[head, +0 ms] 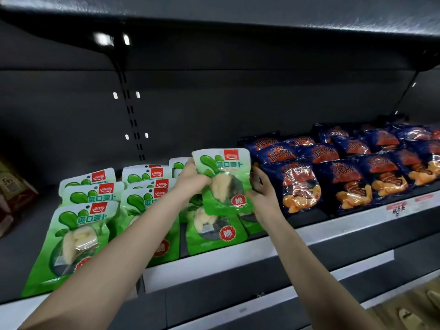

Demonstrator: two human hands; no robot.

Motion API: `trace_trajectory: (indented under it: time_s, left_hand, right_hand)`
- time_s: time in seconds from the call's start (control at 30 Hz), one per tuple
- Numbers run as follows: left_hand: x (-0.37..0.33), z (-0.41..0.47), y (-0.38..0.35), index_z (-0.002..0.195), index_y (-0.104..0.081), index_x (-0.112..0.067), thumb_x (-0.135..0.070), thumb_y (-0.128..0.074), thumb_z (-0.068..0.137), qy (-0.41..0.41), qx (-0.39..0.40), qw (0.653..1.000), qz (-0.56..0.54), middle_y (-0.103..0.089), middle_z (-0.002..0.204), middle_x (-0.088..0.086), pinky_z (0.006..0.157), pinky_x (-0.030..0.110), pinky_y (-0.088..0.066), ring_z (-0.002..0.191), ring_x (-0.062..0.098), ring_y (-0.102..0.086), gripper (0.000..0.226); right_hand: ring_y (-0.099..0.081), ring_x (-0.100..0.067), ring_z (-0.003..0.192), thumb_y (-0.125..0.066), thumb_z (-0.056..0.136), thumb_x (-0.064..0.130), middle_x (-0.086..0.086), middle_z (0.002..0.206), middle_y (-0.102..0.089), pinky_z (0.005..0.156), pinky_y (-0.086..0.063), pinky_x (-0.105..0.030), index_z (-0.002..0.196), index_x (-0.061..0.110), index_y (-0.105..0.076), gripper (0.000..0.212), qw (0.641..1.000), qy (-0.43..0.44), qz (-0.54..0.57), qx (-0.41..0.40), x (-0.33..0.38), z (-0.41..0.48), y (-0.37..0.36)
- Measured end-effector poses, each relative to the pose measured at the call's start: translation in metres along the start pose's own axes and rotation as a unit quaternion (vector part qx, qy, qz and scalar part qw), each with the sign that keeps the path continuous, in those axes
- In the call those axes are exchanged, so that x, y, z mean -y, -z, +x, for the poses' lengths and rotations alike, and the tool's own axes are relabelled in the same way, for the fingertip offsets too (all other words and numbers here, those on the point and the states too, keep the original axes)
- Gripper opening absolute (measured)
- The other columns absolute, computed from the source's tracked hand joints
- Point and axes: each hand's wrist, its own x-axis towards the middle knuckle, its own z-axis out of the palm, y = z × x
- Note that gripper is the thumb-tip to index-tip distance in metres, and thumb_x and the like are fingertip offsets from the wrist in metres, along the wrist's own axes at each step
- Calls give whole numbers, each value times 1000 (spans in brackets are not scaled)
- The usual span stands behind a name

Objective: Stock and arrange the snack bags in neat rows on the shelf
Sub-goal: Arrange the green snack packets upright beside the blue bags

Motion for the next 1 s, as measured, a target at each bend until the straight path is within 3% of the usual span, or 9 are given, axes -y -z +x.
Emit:
trace_trajectory:
  time_s: [0.13, 0.27, 0.4, 0.5, 0.57, 0.6, 0.73, 0.83, 1.0]
  left_hand:
    - [-4, -7, 8, 99, -60, -17, 9, -55, 77, -28, 30, 999, 6, -68, 96, 8, 83, 44, -55, 95, 28, -64, 35]
    - [-11, -16, 19, 105, -61, -12, 8, -54, 79, -57, 48, 997, 11, -64, 86, 5, 53, 20, -46, 73, 19, -60, 34]
    - [-24, -22, 32, 98, -63, -16, 7, -45, 80, -60, 38, 996, -52, -63, 87, 8, 69, 36, -50, 76, 22, -58, 35]
    - [-29, -22, 38, 88, -60, -17, 7, -38, 83, -42, 29, 989, -136, -59, 78, 5, 60, 28, -51, 65, 18, -55, 33]
    - [-22, -25, 41, 101, -60, -20, -5, -55, 88, -61, 52, 997, -2, -64, 88, 4, 67, 26, -53, 74, 16, -61, 21]
    - [-17, -27, 41, 113, -56, -21, -15, -66, 85, -80, 90, 986, 116, -65, 97, 1, 75, 22, -52, 85, 15, -63, 30]
    - [10, -34, 33, 142, -36, -18, -54, -74, 69, -122, 182, 857, 466, -41, 145, 0, 109, 33, -32, 133, 20, -38, 90]
    - [21, -32, 26, 143, -36, -20, -62, -68, 67, -144, 171, 807, 546, -31, 151, 2, 113, 38, -23, 138, 23, -24, 93]
    - [24, -17, 28, 142, -38, -21, -56, -67, 73, -153, 170, 811, 539, -30, 151, 1, 116, 39, -20, 139, 24, -23, 83]
  right_hand:
    - [-63, -12, 104, -65, 88, 15, 6, 106, -69, 98, -48, -42, 107, 29, -60, 24, 989, 44, -127, 60, 7, -3, -7]
    - [-66, -3, 87, -63, 90, 16, 10, 97, -70, 81, -54, -24, 100, 25, -65, 14, 983, 86, -138, 88, 32, -1, -10]
    - [-69, -16, 87, -61, 90, 9, -2, 103, -71, 75, -57, -26, 109, 13, -66, 20, 980, 123, -99, 125, 51, 2, -16]
    - [-68, -8, 90, -60, 91, 11, 3, 102, -71, 77, -56, -25, 102, 18, -66, 15, 987, 127, -47, 83, 59, 6, -18]
    - [-68, -11, 92, -58, 92, 15, 1, 101, -71, 77, -56, -25, 104, 15, -66, 13, 991, 133, -18, 28, 64, 10, -14]
    - [-68, -15, 94, -58, 93, 16, -3, 102, -71, 77, -56, -27, 105, 13, -65, 14, 990, 143, -6, 9, 65, 13, -10]
    - [-66, -13, 86, -54, 95, 12, -2, 95, -69, 75, -53, -26, 108, 7, -62, 17, 990, 121, -75, -4, 61, 16, -3]
    - [-66, -13, 83, -55, 94, 11, -2, 93, -69, 70, -52, -23, 107, 10, -62, 15, 986, 99, -132, 29, 45, 12, -4]
    - [-67, -18, 93, -58, 93, 11, -3, 104, -68, 73, -53, -25, 112, 15, -58, 20, 989, 56, -139, 6, 20, 11, -3]
